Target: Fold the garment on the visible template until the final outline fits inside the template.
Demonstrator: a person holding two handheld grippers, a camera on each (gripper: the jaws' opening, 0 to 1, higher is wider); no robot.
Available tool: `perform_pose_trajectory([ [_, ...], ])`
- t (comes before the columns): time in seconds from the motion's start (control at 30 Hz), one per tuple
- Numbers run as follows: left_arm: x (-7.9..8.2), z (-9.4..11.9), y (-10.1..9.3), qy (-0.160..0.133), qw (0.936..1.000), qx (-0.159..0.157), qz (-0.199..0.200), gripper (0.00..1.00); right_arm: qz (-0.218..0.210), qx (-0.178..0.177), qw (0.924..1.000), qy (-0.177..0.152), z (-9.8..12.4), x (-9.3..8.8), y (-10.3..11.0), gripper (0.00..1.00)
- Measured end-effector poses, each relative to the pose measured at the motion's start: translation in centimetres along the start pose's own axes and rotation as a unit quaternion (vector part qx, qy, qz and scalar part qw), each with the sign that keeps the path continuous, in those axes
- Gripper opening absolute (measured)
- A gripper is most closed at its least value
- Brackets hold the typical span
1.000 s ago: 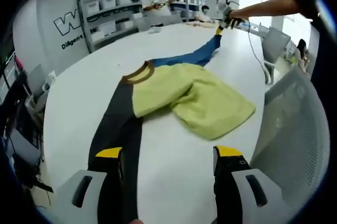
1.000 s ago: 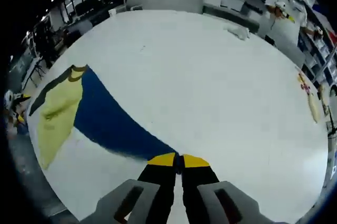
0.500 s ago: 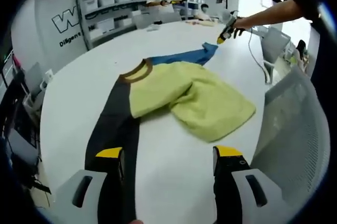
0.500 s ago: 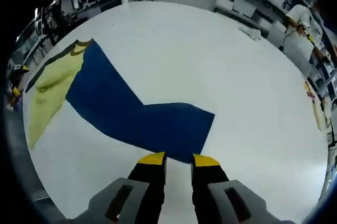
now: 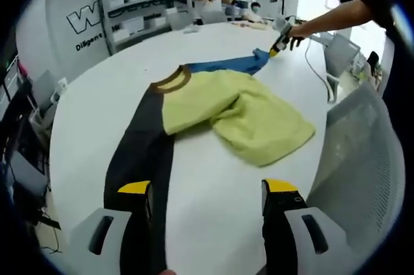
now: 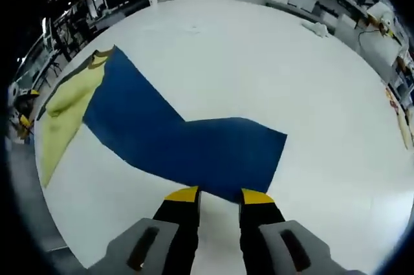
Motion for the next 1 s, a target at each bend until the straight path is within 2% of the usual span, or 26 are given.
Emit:
perform_pose_trajectory([
  [0.07, 0.3, -0.2, -0.2, 0.000, 1.0000, -0.003, -0.005, 0.65, 0.001, 0.016, 0.9997, 0.020, 0.3, -1.0, 0.4, 0.15],
  [0.17, 0.8, -0.4, -0.4, -0.004, 0.9999, -0.007, -0.009, 0.64, 0.009, 0.021, 0.9990, 0.037, 0.7, -2.6, 0.9, 0.12],
  [0.27, 1.2, -0.7, -0.5, -0.007, 0.9998, -0.010, -0.014, 0.64, -0.006, 0.037, 0.9980, 0.050, 1.1, -4.2, 1.5, 0.10],
  [0.4, 1.5, -1.0, -0.6, -0.010, 0.9997, -0.015, -0.019, 0.65, -0.016, 0.052, 0.9965, 0.063, 1.5, -5.7, 2.5, 0.08],
  [0.47, 1.6, -1.0, -0.6, -0.011, 0.9996, -0.015, -0.021, 0.65, -0.017, 0.053, 0.9966, 0.060, 1.6, -5.9, 2.6, 0.08],
  [0.67, 1.6, -1.0, -1.0, -0.015, 0.9994, -0.019, -0.024, 0.65, -0.001, 0.018, 0.9997, 0.015, 2.6, -5.0, 3.0, 0.18],
  [0.77, 1.4, -1.2, -1.8, -0.013, 0.9991, -0.024, -0.033, 0.64, 0.017, 0.014, 0.9997, -0.013, 3.6, -4.1, 4.1, 0.18],
  [1.0, 1.2, -2.2, -3.3, -0.016, 0.9982, -0.038, -0.043, 0.65, 0.062, 0.014, 0.9969, -0.047, 5.3, -2.7, 7.2, 0.19],
])
Point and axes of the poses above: the point that each gripper's makers call its tool centre point, and the gripper's own axes: z roughly backward along the fingers, y roughly to its left, x roughly out of its top, the point moved 5 cm from there along z, roughly backward along the fingers, and after that the axes turned 12 degrees about y, right-handed, at the moved point
